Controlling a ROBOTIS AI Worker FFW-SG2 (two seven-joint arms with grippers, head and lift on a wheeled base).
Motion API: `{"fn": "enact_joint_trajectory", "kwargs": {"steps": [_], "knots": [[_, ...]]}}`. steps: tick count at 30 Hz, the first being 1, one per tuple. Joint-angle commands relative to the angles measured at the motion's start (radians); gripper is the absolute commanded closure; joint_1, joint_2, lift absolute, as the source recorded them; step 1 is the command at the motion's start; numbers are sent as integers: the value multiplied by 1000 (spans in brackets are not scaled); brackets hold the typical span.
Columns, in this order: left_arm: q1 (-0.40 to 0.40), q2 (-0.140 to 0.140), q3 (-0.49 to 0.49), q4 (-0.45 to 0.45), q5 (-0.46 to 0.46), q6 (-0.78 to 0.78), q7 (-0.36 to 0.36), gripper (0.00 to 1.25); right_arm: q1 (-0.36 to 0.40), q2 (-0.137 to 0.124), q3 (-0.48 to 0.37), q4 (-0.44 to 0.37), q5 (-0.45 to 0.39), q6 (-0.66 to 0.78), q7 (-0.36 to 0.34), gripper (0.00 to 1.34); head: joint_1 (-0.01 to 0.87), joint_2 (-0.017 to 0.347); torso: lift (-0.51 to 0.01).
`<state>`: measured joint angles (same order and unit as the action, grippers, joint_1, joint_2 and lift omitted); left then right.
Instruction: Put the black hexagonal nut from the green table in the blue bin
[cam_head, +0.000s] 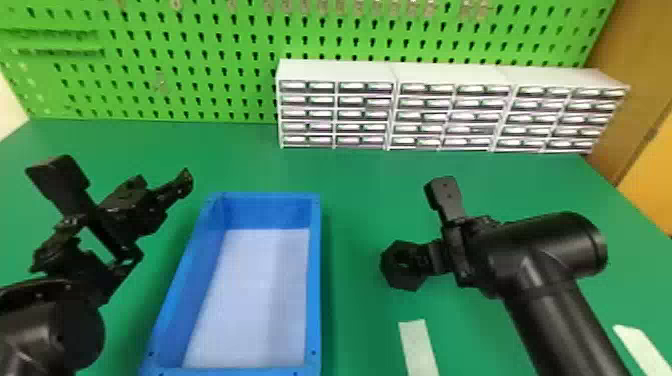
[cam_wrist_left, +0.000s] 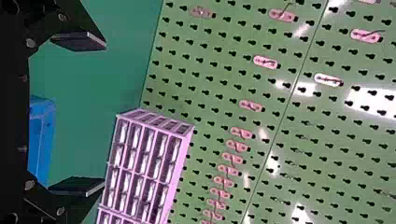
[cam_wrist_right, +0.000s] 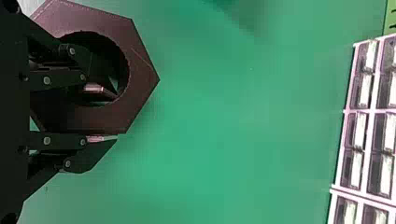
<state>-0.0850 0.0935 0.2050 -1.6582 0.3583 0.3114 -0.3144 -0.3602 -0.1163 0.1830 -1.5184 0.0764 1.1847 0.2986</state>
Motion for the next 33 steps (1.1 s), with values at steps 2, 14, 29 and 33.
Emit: {"fn": "enact_joint_trajectory", "kwargs": {"steps": [2,14,29,33], "knots": [[2,0,-1,0,2,0,0,240,0,-5,-25,-31,34,-19,1,1058,692,9,-97],[5,0,-1,0,4,0,0,240,9,-28,-53,-105,46,-168,1,1058,692,9,-97],[5,0,-1,0,4,-2,0,240,75,-19,-151,-132,-150,-675,-13,1058,692,9,-97],[5,0,-1,0,4,-2,0,240,81,-28,-129,-131,-215,-797,-46,1058,692,9,-97]]}}
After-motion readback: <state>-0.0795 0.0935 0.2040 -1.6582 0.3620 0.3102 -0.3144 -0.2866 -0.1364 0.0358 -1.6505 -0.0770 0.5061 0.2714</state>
